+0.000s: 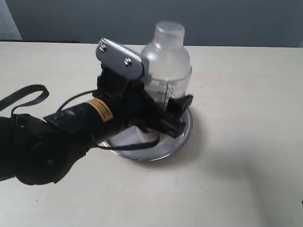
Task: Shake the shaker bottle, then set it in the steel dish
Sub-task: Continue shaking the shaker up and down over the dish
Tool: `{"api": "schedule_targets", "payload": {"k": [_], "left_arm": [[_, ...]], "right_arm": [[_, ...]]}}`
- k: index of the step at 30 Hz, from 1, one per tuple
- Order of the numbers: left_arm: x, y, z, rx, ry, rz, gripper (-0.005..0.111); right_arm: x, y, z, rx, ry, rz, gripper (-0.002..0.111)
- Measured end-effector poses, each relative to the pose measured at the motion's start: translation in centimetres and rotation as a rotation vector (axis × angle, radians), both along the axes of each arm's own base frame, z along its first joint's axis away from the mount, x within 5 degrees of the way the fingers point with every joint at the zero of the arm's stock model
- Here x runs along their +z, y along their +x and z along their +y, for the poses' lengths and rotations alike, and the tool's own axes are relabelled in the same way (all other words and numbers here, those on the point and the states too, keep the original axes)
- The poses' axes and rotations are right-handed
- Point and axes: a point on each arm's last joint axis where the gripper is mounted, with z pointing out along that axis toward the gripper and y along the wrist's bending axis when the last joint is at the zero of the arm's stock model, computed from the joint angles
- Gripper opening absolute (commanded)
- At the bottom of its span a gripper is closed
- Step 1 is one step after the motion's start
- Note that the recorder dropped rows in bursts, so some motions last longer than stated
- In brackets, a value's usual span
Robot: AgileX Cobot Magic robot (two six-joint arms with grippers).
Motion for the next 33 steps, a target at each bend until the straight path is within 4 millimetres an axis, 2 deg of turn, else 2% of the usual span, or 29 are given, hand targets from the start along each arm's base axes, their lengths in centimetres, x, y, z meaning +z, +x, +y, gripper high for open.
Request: {"api": "schedule_targets", "payload": {"k": [2, 4, 21, 23, 25, 27, 28, 29, 30, 31, 33], "left_arm": [[1.5, 0.3, 0.1, 0.026, -0.068, -0.096, 0.000], [2.1, 0.4, 0.1, 0.037, -0.096, -0.129, 0.000], [2.3, 0.6, 0.4, 0.059, -0.117, -0.146, 0.000], [3.4, 0.7, 0.6, 0.074, -0.144, -0.246, 0.000], [6.0, 0.9, 1.0, 0.087, -0.185, -0.378, 0.000], [9.6, 0.7, 1.4, 0.094, -0.212, -0.476, 0.000], [10.7, 0.7, 1.7, 0.097, -0.216, -0.476, 0.000], [10.9, 0.9, 1.9, 0.100, -0.196, -0.434, 0.000], [10.4, 1.3, 2.1, 0.112, -0.179, -0.391, 0.000], [9.0, 1.8, 2.3, 0.127, -0.154, -0.314, 0.000], [3.8, 2.7, 2.5, 0.171, -0.106, -0.118, 0.000]], "right_arm": [[0.0, 0.0, 0.0, 0.000, 0.000, 0.000, -0.001], [0.0, 0.0, 0.0, 0.000, 0.000, 0.000, -0.001], [0.0, 0.0, 0.0, 0.000, 0.000, 0.000, -0.001], [0.0, 0.0, 0.0, 0.000, 0.000, 0.000, -0.001], [0.0, 0.0, 0.0, 0.000, 0.000, 0.000, -0.001], [0.0, 0.0, 0.0, 0.000, 0.000, 0.000, -0.001], [0.0, 0.0, 0.0, 0.000, 0.000, 0.000, -0.001], [0.0, 0.0, 0.0, 0.000, 0.000, 0.000, -0.001], [0.0, 0.0, 0.0, 0.000, 0.000, 0.000, -0.001], [0.0, 0.0, 0.0, 0.000, 0.000, 0.000, -0.001], [0.0, 0.0, 0.0, 0.000, 0.000, 0.000, -0.001]]}}
